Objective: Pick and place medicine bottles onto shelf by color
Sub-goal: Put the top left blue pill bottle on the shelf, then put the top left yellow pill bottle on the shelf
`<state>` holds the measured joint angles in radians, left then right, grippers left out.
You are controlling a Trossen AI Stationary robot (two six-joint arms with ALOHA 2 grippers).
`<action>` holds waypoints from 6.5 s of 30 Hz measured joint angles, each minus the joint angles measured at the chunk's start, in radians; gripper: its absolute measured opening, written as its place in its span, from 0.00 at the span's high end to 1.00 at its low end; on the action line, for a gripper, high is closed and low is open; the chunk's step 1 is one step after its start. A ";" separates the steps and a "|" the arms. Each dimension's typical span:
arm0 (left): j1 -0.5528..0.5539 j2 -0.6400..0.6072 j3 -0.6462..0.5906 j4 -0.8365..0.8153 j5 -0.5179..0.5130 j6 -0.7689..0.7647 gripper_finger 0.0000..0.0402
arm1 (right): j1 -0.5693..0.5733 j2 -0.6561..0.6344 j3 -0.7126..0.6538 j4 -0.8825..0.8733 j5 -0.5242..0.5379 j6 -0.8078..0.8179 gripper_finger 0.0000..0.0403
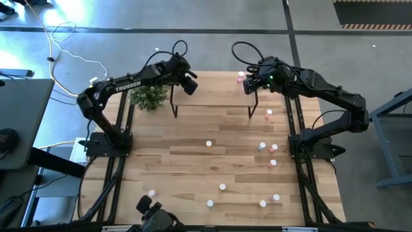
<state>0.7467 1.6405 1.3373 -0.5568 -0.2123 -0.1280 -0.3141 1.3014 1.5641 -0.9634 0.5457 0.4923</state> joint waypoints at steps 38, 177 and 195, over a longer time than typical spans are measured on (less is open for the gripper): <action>-0.023 -0.307 0.001 -0.048 0.157 -0.003 0.39 | 0.030 0.000 -0.011 -0.012 -0.266 -0.020 0.41; -0.466 -0.723 -0.427 0.221 0.118 -0.156 0.39 | 0.418 0.576 -0.745 1.424 -0.310 -0.205 0.78; -0.397 -0.723 -0.427 0.224 0.144 -0.126 0.39 | 0.348 0.511 -0.444 1.170 -0.343 -0.199 0.78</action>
<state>0.3494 0.9176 0.9100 -0.3325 -0.0681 -0.2544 0.0335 1.8122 1.1204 0.2064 0.2024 0.2930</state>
